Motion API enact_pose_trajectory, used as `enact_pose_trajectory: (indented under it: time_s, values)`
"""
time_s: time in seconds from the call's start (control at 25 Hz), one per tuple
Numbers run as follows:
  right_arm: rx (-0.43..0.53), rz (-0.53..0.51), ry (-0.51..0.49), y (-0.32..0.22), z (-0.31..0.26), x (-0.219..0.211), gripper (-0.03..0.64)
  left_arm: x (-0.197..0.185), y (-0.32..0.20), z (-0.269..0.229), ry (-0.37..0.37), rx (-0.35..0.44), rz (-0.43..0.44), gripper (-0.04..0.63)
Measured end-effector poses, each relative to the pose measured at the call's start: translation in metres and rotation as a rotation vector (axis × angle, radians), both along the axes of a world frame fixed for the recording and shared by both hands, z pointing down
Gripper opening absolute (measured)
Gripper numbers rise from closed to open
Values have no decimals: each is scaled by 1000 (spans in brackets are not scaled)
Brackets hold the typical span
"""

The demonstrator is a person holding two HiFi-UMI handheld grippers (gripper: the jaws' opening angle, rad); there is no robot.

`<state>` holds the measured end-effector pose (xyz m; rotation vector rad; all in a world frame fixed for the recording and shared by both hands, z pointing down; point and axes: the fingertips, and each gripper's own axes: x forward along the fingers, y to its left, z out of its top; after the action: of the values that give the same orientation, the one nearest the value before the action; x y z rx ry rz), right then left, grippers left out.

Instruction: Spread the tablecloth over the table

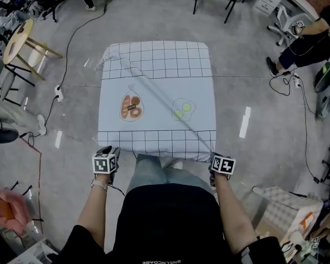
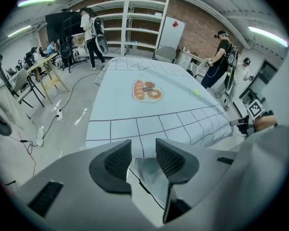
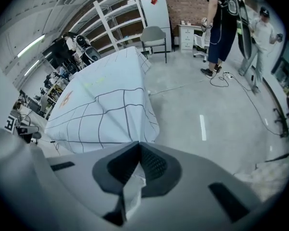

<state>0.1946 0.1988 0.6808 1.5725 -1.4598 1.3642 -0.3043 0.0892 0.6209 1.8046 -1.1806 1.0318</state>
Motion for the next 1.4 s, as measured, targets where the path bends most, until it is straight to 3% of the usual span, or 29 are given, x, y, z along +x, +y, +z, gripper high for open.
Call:
enact_pose_trajectory:
  time_s: [0.12,0.28,0.48,0.64,0.8,0.96,1.12,1.24,1.4]
  values:
    - [-25,32,1,11,-5,0,21,-9,-4,0,-9,-15,31,164]
    - [13,70,95,5,-21,11,65,-24,-31,6,-12,-10,54,166]
    - [49,103,128,-37,-14,12,84,-37,-106,38,-31,65,29,233]
    - [61,94,113,-89,-26,-10,84,-55,-169,45,-48,57,-2,245]
    - [92,30,121,-143,-38,-43,84,-68,-202,64,3,11,-45,245]
    - [131,-7,102,-192,-52,-71,84,-65,-202,76,82,-34,-52,242]
    - [152,-63,87,-236,-59,-99,84,-59,-193,81,191,-71,-81,166]
    - [167,-102,85,-274,-58,-125,84,-70,-188,80,186,-90,-45,79]
    - [192,-198,107,-331,-61,-154,84,-79,-180,74,164,-76,30,28]
